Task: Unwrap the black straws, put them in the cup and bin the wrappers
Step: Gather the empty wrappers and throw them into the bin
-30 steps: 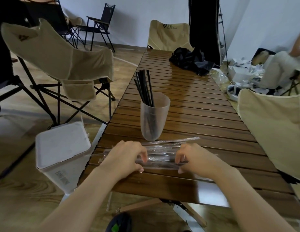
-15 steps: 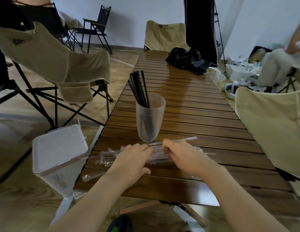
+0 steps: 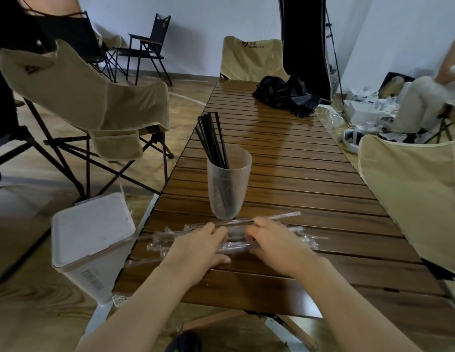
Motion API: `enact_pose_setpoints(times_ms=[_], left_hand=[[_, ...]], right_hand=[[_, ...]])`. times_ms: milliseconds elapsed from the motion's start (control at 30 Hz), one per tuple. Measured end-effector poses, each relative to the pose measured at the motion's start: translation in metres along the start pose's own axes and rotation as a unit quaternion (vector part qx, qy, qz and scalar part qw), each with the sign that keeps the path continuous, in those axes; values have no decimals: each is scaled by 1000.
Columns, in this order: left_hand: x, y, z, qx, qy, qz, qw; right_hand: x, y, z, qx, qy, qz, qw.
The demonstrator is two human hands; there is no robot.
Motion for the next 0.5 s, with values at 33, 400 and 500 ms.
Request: enact_pose_setpoints(times_ms=[33,400,500], left_hand=[[-1,-1,-1,-3,-4,-14,1000],[-10,11,5,4,-7,-113,994],[-9,6,8,-2,1,-115,993]], right_hand=[[-1,-1,0,6,6,-8,1000],[-5,7,6,-61,-21,-16,998],[-8,2,4,-55,-30,-10,998]])
Point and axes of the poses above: each hand's wrist, its own x-axis away from the middle knuckle, its own y-axis out of the back of the hand, z = x × y, the point moved 5 cm from there along -x, towards the middle knuckle, and after that the axes turned 8 degrees about -x, right-handed, at the moved point
